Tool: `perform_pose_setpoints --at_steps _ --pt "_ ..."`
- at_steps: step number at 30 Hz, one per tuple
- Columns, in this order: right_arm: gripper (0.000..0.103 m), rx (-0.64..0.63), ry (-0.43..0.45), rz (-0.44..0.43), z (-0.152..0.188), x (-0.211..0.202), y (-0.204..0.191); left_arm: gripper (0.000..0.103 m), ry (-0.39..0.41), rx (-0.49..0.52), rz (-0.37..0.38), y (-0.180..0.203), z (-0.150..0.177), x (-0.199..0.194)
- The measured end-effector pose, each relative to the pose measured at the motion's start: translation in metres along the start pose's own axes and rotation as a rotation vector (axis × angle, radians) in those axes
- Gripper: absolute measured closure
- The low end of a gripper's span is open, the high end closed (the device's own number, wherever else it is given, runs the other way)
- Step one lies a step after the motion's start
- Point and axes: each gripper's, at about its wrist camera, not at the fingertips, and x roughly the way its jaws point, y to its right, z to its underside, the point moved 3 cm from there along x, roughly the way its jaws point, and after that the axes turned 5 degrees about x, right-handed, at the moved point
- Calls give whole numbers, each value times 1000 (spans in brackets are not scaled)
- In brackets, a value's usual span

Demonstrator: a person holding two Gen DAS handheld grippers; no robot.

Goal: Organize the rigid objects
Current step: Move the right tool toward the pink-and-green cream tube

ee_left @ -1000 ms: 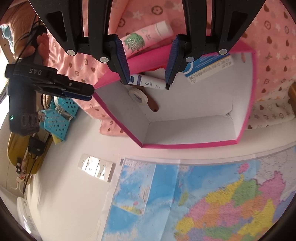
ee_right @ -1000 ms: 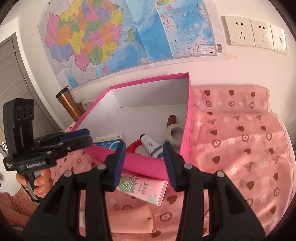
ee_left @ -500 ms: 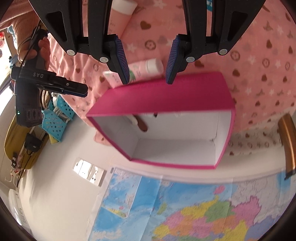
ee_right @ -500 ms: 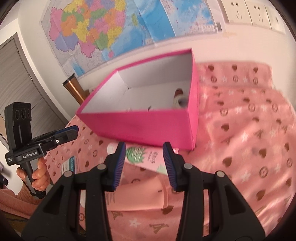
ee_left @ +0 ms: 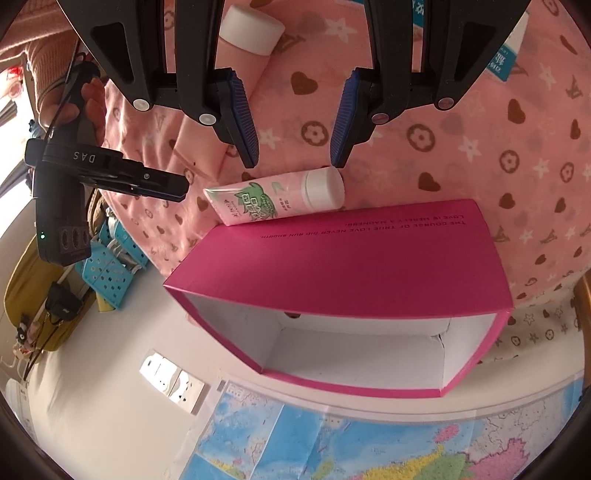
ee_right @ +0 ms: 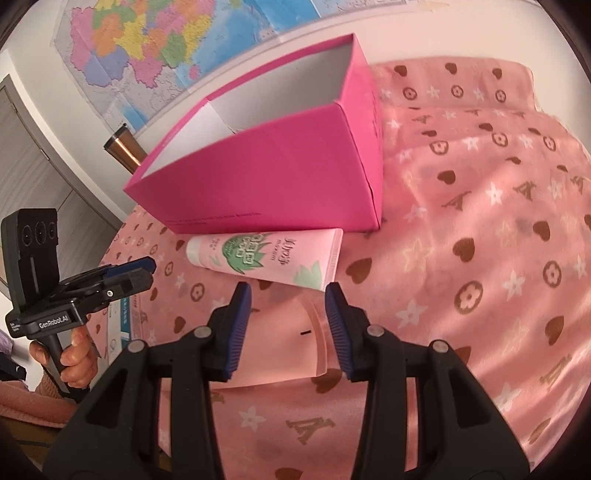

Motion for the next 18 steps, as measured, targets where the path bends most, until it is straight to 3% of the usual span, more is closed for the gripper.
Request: perform_pose_setpoints --at_steps 18 --pt "59 40 -6 20 -13 19 13 62 -44 -16 -37 -5 -10 26"
